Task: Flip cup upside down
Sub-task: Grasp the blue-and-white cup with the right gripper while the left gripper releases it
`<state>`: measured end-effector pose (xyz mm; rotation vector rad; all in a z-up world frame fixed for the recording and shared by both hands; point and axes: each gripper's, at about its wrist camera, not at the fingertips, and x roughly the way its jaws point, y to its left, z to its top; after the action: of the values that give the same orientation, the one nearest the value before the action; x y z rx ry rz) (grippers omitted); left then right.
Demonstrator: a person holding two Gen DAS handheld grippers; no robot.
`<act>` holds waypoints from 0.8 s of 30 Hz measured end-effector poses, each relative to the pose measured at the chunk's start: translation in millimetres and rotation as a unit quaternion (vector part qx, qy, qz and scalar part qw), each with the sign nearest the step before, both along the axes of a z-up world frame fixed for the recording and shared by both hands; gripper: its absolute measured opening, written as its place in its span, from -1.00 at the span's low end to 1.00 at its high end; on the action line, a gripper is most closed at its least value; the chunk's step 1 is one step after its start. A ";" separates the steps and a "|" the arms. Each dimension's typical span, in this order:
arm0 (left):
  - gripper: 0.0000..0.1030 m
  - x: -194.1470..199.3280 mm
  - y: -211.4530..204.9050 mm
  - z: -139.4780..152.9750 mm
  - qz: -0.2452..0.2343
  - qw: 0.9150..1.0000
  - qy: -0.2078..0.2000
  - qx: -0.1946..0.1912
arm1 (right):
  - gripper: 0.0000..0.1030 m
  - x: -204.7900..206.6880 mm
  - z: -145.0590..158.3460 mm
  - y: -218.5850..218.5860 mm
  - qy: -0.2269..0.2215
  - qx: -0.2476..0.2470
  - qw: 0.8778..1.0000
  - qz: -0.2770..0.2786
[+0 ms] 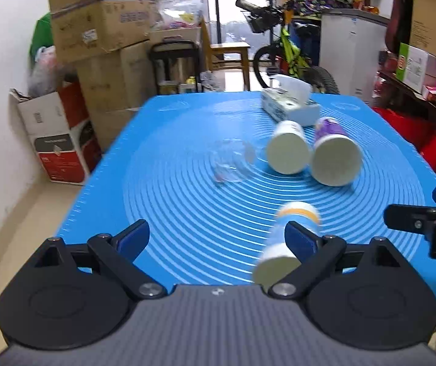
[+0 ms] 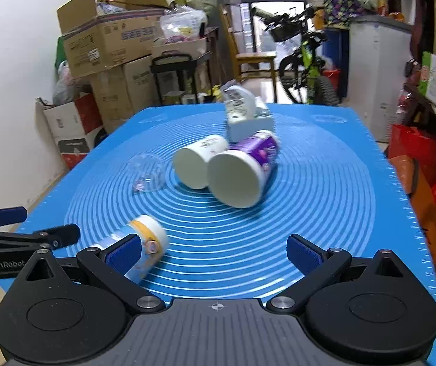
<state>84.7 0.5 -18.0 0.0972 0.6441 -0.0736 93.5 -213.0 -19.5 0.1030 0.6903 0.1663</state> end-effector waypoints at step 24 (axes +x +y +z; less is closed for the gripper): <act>0.92 8.3 58.7 -12.8 0.060 0.998 0.004 0.008 | 0.56 108.4 -47.5 57.9 0.252 0.136 0.957 0.034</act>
<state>93.0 59.2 -30.8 0.0733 0.6573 0.0474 201.9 -155.1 -66.9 0.3964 1.1793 0.3072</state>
